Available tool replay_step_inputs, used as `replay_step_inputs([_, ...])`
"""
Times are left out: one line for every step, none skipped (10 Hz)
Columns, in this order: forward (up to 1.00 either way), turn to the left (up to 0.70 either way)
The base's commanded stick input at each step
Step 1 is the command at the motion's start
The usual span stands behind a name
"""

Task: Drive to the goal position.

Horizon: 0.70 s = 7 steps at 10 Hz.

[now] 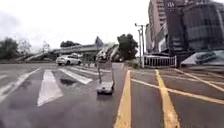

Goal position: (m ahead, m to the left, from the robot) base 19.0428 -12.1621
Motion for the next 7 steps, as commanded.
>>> replay_step_inputs([0.69, 0.01])
replay_step_inputs([0.69, 0.01])
replay_step_inputs([0.69, 0.01])
replay_step_inputs([0.69, 0.01])
replay_step_inputs([0.69, 0.01])
replay_step_inputs([0.69, 0.01])
replay_step_inputs([0.69, 0.01])
